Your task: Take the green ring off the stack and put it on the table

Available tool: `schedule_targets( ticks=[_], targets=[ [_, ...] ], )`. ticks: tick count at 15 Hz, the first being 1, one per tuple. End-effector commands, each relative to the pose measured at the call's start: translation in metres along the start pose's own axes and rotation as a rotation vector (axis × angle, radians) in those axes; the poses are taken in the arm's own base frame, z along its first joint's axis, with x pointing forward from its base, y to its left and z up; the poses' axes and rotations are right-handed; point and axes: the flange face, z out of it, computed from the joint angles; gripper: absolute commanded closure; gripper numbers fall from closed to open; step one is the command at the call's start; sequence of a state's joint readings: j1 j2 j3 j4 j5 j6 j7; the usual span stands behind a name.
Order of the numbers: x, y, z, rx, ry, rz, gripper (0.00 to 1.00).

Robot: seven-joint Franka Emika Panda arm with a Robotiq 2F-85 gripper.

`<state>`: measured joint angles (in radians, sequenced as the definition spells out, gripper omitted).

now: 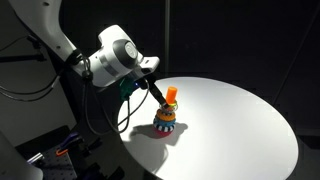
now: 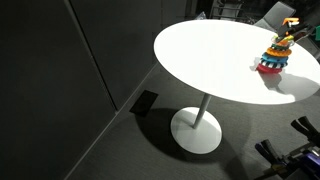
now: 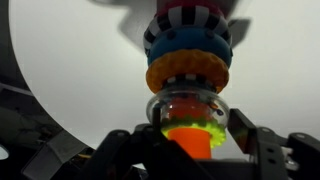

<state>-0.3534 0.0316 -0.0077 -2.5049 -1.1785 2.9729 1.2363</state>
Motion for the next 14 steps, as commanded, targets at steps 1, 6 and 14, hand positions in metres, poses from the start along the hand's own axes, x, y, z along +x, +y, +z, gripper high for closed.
schedule_targets(
  ticks=[1, 6, 14],
  targets=[
    [0.012, 0.002, -0.009, 0.006, 0.036, 0.011, 0.61],
    [0.017, 0.001, -0.022, 0.012, 0.063, 0.015, 0.81],
    [0.025, 0.001, -0.049, 0.013, 0.118, 0.019, 0.81]
  ],
)
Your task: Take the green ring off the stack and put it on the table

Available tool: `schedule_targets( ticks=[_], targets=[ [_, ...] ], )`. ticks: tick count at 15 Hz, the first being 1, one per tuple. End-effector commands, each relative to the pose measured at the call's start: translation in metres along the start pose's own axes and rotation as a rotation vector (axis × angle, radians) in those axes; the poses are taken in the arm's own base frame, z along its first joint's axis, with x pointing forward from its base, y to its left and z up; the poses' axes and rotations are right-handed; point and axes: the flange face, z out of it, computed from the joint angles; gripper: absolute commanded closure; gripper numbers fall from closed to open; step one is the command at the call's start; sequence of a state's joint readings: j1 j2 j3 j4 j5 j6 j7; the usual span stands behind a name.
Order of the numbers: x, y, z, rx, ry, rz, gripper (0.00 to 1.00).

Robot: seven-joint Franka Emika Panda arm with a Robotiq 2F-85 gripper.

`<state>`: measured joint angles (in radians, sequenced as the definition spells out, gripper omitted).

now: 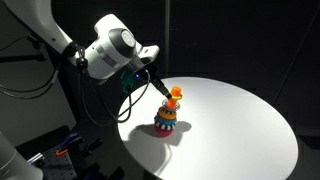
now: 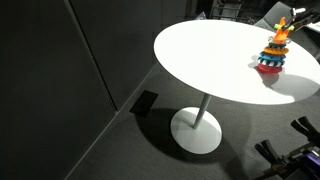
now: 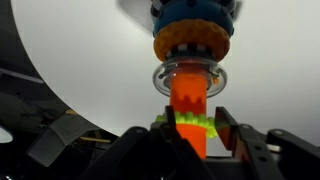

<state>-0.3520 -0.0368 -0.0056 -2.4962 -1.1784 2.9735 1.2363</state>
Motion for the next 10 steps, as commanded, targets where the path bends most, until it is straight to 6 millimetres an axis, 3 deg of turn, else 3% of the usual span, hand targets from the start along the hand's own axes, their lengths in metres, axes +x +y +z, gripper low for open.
schedule_targets(
  ticks=[1, 7, 10],
  targets=[
    [0.007, -0.001, -0.025, 0.006, 0.052, 0.010, 0.81],
    [0.018, -0.009, -0.055, 0.036, 0.112, 0.011, 0.81],
    [0.021, -0.015, -0.052, 0.031, 0.108, 0.007, 0.81]
  ],
)
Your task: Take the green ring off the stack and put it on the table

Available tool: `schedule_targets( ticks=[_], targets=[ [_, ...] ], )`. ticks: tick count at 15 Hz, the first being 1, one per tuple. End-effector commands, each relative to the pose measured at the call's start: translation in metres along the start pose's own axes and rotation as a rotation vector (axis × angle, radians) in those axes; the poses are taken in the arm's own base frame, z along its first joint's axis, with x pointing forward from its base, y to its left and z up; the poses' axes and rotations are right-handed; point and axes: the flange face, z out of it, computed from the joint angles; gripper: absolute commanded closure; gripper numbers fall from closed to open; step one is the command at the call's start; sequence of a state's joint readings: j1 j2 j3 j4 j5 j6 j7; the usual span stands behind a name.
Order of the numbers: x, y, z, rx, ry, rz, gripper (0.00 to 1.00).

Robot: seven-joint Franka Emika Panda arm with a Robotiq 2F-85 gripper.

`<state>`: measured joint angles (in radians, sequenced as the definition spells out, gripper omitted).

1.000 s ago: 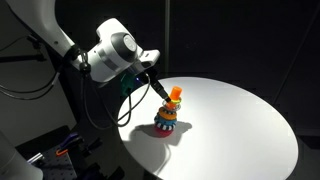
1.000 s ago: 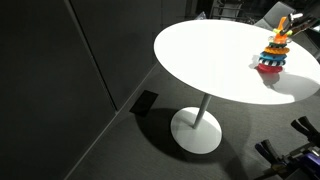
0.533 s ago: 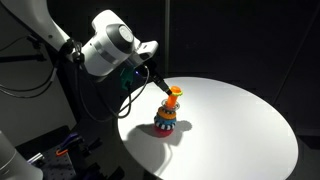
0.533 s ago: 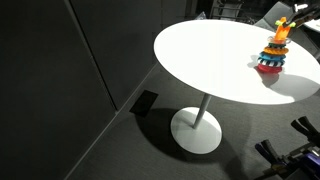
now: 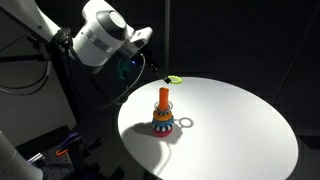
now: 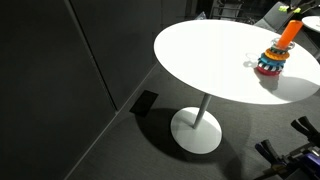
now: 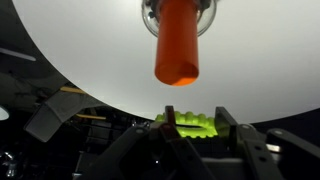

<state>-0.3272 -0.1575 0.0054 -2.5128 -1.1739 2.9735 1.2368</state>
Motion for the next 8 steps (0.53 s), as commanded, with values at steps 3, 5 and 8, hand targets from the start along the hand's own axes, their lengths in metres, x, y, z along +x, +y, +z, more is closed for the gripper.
schedule_targets(
  ticks=[3, 5, 8],
  targets=[
    [-0.004, -0.007, 0.006, 0.002, -0.025, 0.013, 0.34],
    [-0.009, -0.007, 0.010, 0.005, -0.047, 0.012, 0.27],
    [-0.029, -0.010, 0.025, 0.038, -0.143, 0.010, 0.03]
  ],
)
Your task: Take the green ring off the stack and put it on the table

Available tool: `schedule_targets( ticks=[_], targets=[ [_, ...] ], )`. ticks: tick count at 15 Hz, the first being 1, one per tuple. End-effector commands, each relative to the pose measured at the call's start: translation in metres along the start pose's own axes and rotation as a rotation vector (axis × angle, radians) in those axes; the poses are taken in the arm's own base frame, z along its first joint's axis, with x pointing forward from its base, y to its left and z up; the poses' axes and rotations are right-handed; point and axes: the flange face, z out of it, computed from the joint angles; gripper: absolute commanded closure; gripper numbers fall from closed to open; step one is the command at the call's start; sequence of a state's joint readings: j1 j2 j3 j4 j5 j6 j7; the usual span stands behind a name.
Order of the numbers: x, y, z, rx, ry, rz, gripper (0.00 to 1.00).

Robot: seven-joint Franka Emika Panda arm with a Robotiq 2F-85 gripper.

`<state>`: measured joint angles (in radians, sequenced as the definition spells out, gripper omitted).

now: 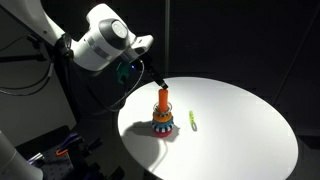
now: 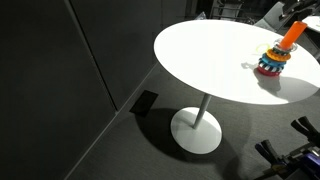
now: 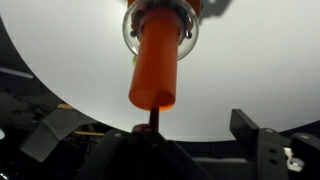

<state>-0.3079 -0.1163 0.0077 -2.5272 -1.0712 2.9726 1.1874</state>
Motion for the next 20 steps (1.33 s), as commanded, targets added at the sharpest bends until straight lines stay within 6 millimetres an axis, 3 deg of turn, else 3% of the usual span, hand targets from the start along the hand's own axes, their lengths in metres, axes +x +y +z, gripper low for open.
schedule_targets(
  ticks=[1, 4, 8, 20],
  targets=[
    [-0.019, -0.003, 0.014, 0.038, -0.108, -0.024, 0.00],
    [-0.033, -0.012, 0.019, 0.077, -0.193, -0.050, 0.00],
    [-0.013, -0.020, -0.004, 0.140, -0.246, -0.070, 0.00],
    [0.036, 0.023, -0.052, 0.122, -0.332, -0.065, 0.00]
  ],
)
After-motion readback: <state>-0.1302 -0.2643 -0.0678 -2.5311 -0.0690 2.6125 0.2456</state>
